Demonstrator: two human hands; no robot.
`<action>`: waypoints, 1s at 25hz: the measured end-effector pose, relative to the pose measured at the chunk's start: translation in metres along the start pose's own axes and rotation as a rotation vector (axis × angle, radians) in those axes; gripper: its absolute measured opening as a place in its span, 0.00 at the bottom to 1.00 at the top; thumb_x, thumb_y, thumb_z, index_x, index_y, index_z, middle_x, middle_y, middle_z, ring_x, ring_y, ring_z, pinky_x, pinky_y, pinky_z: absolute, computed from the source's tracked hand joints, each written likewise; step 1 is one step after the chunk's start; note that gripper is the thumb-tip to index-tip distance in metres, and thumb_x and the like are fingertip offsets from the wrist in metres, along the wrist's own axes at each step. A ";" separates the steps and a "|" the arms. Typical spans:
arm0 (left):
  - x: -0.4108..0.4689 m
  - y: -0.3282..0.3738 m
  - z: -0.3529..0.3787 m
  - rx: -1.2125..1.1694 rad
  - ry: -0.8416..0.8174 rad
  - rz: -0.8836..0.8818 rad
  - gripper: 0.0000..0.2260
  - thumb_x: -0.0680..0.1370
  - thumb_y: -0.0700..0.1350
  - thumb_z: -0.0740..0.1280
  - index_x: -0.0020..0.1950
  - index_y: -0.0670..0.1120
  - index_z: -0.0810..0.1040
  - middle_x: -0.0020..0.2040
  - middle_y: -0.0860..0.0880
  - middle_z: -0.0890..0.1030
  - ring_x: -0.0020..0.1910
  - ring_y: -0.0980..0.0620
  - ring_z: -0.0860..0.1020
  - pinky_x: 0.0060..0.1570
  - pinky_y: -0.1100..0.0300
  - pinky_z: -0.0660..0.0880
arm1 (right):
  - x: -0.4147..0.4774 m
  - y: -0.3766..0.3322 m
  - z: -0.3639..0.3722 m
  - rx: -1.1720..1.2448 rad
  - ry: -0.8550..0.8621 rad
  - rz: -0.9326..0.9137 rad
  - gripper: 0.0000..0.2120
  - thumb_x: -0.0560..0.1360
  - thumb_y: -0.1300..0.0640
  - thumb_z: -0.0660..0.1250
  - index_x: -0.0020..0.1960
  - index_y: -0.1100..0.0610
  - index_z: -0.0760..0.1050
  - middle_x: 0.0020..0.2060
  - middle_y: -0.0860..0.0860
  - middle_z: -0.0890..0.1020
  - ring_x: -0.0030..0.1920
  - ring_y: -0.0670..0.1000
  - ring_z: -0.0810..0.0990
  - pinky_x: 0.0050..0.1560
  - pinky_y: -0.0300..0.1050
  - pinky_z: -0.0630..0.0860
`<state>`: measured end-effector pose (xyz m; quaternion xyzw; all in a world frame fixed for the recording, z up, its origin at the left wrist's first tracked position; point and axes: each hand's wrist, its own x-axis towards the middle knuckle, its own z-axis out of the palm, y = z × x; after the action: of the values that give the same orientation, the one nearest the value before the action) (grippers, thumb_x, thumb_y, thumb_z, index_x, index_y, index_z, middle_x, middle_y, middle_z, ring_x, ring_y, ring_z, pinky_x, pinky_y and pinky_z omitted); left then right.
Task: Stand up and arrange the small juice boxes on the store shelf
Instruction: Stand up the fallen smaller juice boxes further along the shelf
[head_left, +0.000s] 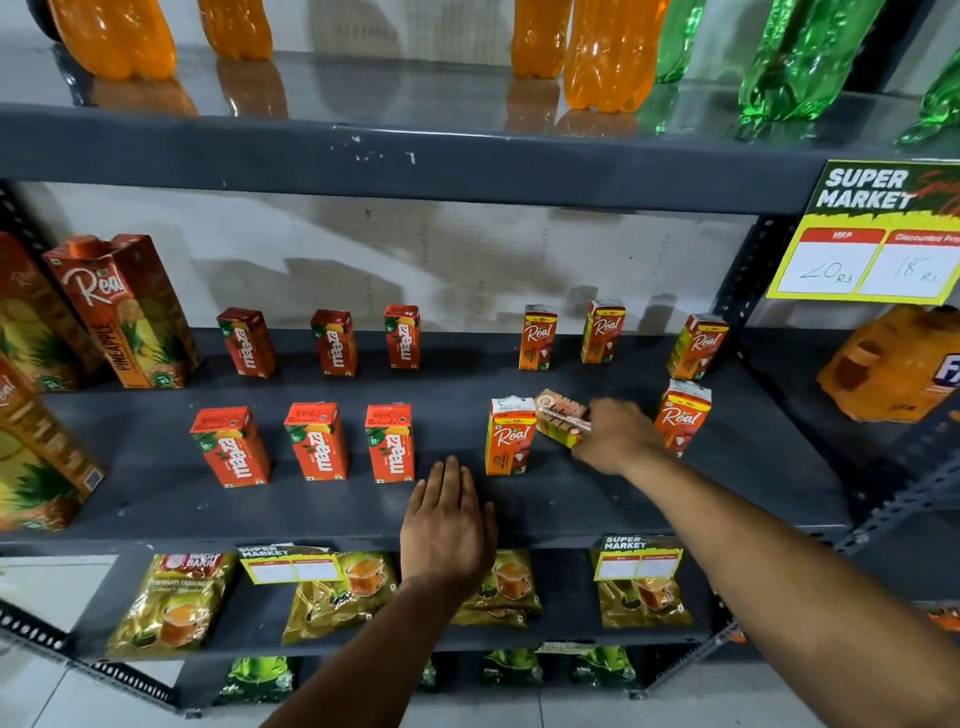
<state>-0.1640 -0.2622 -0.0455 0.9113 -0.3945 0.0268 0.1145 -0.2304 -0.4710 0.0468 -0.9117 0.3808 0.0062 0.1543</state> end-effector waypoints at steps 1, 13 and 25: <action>0.000 0.000 0.000 -0.001 -0.001 0.002 0.30 0.79 0.57 0.39 0.75 0.41 0.53 0.77 0.41 0.55 0.76 0.46 0.52 0.73 0.53 0.48 | 0.001 0.001 -0.012 -0.071 0.034 -0.083 0.17 0.67 0.57 0.74 0.55 0.56 0.76 0.52 0.55 0.80 0.51 0.57 0.80 0.45 0.49 0.77; 0.001 0.000 0.001 -0.003 -0.014 -0.002 0.28 0.80 0.56 0.41 0.76 0.41 0.51 0.78 0.42 0.53 0.77 0.46 0.50 0.73 0.53 0.46 | 0.012 0.003 -0.079 -0.921 -0.006 -0.858 0.21 0.79 0.58 0.58 0.72 0.50 0.65 0.70 0.51 0.71 0.68 0.56 0.68 0.63 0.55 0.71; 0.001 0.000 0.003 -0.017 0.010 -0.014 0.30 0.79 0.57 0.40 0.75 0.41 0.54 0.77 0.42 0.56 0.76 0.46 0.52 0.73 0.53 0.48 | 0.007 -0.017 -0.080 -0.411 -0.178 -0.211 0.27 0.73 0.35 0.64 0.51 0.60 0.75 0.38 0.52 0.75 0.36 0.49 0.73 0.31 0.44 0.65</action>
<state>-0.1633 -0.2633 -0.0483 0.9129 -0.3879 0.0272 0.1241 -0.2219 -0.4877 0.1265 -0.9545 0.2593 0.1475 -0.0018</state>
